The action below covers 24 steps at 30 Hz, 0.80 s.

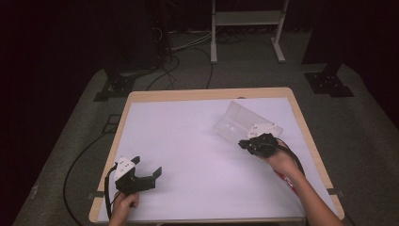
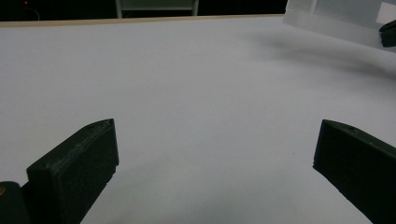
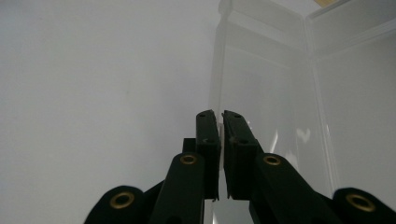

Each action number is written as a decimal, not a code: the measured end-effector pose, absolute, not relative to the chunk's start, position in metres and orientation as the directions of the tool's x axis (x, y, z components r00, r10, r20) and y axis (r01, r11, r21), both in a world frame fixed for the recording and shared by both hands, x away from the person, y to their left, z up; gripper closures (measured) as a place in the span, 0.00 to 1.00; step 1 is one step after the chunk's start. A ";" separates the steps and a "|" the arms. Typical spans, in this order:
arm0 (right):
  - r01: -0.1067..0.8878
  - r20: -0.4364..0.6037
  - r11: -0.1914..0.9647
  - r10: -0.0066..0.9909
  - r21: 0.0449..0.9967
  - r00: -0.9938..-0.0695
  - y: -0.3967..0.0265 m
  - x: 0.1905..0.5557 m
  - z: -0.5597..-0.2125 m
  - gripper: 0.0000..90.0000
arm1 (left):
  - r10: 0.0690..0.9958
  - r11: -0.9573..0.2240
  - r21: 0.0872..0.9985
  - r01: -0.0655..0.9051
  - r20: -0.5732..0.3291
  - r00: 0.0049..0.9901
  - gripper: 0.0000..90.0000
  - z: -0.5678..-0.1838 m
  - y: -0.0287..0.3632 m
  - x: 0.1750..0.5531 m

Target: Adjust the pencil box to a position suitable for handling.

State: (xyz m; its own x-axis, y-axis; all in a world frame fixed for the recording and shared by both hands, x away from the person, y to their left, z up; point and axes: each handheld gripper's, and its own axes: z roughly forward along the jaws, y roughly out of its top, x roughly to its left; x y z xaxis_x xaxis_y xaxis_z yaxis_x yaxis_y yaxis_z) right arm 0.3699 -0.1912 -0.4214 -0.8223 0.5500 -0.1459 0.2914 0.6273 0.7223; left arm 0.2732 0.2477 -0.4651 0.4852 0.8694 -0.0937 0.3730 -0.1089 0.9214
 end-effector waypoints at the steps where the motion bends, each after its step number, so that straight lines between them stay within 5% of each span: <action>1: 0.291 -0.139 0.625 0.546 0.724 -0.826 -0.190 0.368 -0.421 0.95 | 0.869 -0.109 0.921 0.373 -0.093 0.485 0.00 -0.465 0.248 0.273; 24: 0.208 -0.119 0.665 0.411 0.717 -0.904 -0.166 0.337 -0.430 0.95 | 0.870 -0.105 0.921 0.375 -0.098 0.484 0.00 -0.465 0.248 0.273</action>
